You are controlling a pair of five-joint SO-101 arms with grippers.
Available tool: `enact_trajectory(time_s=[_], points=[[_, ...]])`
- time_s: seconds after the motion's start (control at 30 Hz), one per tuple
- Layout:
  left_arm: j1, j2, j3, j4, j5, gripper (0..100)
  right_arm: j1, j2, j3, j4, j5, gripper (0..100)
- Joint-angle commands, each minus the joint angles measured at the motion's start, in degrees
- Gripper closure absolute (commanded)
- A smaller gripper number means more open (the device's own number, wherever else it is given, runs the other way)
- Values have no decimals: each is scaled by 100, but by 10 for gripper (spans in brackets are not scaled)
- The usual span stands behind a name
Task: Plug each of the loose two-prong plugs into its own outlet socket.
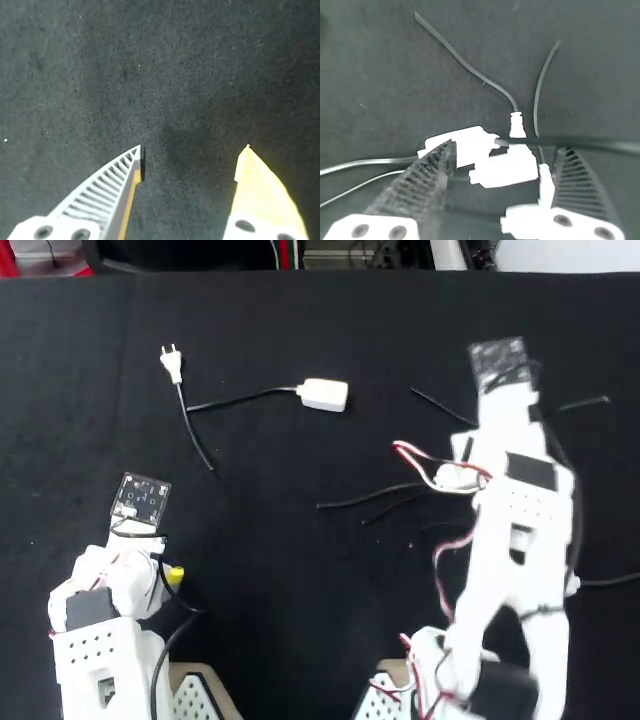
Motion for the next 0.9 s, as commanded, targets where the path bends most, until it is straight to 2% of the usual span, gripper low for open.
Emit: enact_trajectory(time_s=[0.0, 0.1, 0.13, 0.27, 0.3, 0.4, 0.47, 0.6, 0.73, 0.87], points=[[13, -44, -75, -18, -9, 701, -229, -1033, -1086, 1407, -237, 690], [171, -44, -154, -35, -9, 702, -484, -1499, -1956, 2523, -237, 697], [321, -44, -224, -35, 9, 703, -563, -1560, -2308, 2954, -237, 726], [919, 26, -822, -281, 888, 701, -607, -1182, -3600, 4062, -246, 974], [1033, 88, -1068, -273, 1125, 700, -527, -971, -3837, 4237, -237, 988], [1429, 659, -2026, -229, 1327, 699, -316, -295, -4541, 4668, -536, 938], [1719, 1538, -2791, -229, 1327, 699, -176, 215, -5051, 4905, -695, 950], [2290, 4273, -4664, -176, 1231, 699, -97, 1138, -5745, 5160, -695, 949], [2818, 6690, -6466, -246, 316, 703, -88, 1402, -5798, 5143, -686, 952], [2862, 8422, -8110, -501, -554, 704, -88, 1437, -5780, 5143, -677, 952]])
